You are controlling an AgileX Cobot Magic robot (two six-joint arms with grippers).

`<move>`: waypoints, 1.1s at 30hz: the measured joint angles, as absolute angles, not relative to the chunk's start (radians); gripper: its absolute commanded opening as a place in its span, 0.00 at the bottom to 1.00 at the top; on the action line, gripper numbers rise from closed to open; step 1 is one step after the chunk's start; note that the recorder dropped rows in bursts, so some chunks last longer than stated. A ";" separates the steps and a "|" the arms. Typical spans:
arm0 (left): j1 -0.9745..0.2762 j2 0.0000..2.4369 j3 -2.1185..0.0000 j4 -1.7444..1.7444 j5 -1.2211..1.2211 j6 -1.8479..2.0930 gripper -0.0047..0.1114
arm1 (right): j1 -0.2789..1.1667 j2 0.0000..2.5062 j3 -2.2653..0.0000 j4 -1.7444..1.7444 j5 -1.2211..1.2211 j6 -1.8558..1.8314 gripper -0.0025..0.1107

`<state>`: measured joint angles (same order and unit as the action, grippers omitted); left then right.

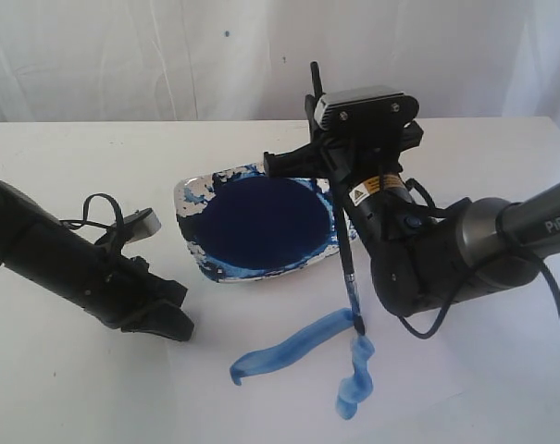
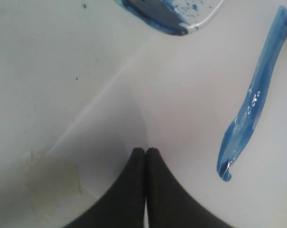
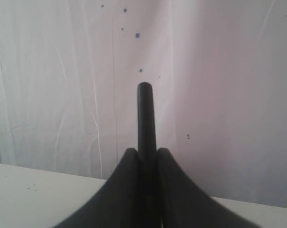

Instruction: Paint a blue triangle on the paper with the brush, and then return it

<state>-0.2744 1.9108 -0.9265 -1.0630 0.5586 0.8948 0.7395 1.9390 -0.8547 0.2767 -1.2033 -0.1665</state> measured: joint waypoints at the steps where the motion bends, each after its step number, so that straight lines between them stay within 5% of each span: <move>1: -0.274 1.911 -0.926 -1.063 0.559 0.895 0.04 | 0.739 1.939 -0.859 0.277 -1.203 -0.167 0.02; 18: -0.274 1.911 -0.926 -1.063 0.559 0.895 0.04 | 0.739 1.912 -0.873 0.275 -1.204 -0.199 0.02; 33: -0.274 1.911 -0.926 -1.063 0.559 0.895 0.04 | 0.739 1.614 -0.571 0.275 -1.204 -0.013 0.02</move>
